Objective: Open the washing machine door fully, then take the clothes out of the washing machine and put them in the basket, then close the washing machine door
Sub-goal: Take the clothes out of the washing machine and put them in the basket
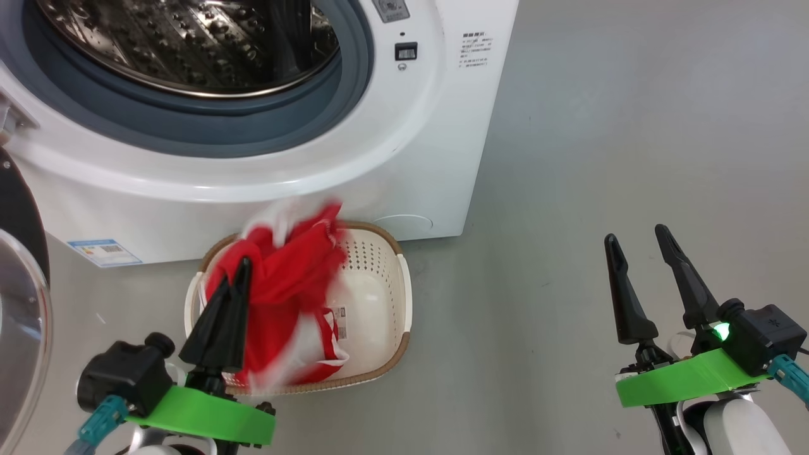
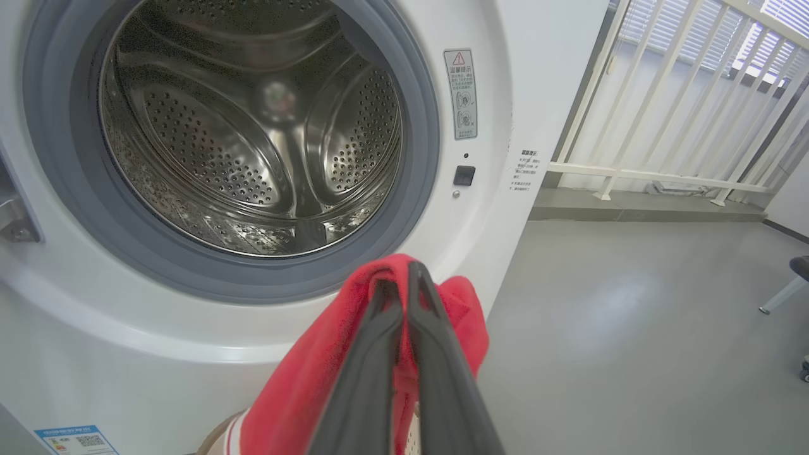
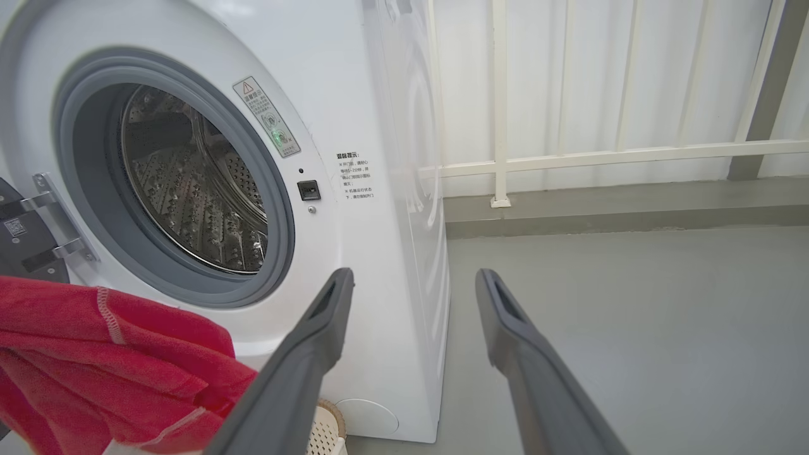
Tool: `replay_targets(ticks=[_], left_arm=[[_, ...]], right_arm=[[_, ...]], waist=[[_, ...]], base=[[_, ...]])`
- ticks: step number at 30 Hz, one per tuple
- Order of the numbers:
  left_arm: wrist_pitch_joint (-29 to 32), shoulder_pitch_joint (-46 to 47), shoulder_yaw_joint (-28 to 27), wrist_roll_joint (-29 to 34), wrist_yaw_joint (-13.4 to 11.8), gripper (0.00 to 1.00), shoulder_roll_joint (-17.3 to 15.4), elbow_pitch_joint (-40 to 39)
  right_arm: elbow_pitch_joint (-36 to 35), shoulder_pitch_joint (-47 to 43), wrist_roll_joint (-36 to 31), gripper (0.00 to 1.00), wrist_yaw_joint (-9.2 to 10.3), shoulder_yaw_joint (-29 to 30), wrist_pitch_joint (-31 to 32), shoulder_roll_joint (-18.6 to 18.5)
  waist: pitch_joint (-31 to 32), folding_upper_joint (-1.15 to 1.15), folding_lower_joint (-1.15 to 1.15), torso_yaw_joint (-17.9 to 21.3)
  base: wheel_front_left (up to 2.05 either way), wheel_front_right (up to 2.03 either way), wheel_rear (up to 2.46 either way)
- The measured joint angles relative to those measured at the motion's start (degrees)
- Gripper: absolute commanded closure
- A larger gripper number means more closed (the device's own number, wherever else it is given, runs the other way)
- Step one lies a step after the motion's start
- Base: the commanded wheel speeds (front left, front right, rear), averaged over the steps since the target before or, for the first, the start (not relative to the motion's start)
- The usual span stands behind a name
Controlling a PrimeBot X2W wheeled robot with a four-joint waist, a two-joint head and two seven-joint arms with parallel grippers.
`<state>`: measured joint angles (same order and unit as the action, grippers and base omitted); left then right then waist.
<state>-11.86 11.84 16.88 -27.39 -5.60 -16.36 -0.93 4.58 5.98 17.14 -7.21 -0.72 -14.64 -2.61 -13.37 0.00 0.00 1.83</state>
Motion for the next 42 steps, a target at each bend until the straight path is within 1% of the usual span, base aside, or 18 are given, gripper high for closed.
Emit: replay_targets(ticks=[4, 8, 13, 20, 24, 32, 42], left_arm=[[0.18, 0.19, 0.12, -1.07, 0.0, 1.0, 0.58, 1.96], [-0.01, 2.27, 0.08, -1.65, 0.18, 1.0, 1.13, 7.26], [-1.23, 7.64, -0.41, -2.01, 2.09, 1.0, 2.24, 14.34], [-2.15, 14.58, -2.66, -2.05, 3.24, 1.0, 3.56, 23.72], [-2.44, 18.62, -3.61, -1.96, 5.12, 1.0, 4.61, 30.34], [-2.45, 27.26, -6.46, 0.86, 7.68, 1.0, 6.78, 42.34], [-2.45, 33.27, -9.42, 3.75, 9.25, 1.0, 7.82, 54.99]], right_arm=[[-0.16, 0.01, 0.0, 0.0, 0.0, -0.09, 0.0, 0.0], [-0.23, 0.07, 0.0, 0.0, 0.0, -0.34, 0.0, 0.0], [-0.52, 0.59, 0.0, 0.0, 0.0, -0.38, 0.0, 0.0], [-0.97, 2.66, 0.0, 0.0, 0.0, -0.62, 0.0, 0.0], [-1.04, 3.36, 0.0, 0.0, 0.0, -0.79, 0.0, -0.01], [-1.74, 5.93, 0.0, 0.0, 0.0, -1.8, 0.0, -0.04], [-2.19, 7.54, 0.31, 0.0, 0.0, -2.43, 0.0, -0.08]], waist=[[-0.75, 0.0, 0.0, 0.0], [-2.27, 0.0, 0.0, 0.11], [-4.84, 0.0, 0.0, 0.47], [-8.88, 0.0, 0.0, 1.21], [-11.17, 0.0, 0.0, 1.65], [-15.94, 0.0, 0.0, 2.44], [-20.88, 0.0, 0.0, 4.04]], base=[[0.0, 0.0, 0.0], [0.0, 0.0, 0.0], [0.0, 0.0, 0.0], [0.0, 0.0, 0.0], [0.0, 0.0, 0.0], [0.0, 0.0, 0.0], [0.0, 0.0, 0.0]])
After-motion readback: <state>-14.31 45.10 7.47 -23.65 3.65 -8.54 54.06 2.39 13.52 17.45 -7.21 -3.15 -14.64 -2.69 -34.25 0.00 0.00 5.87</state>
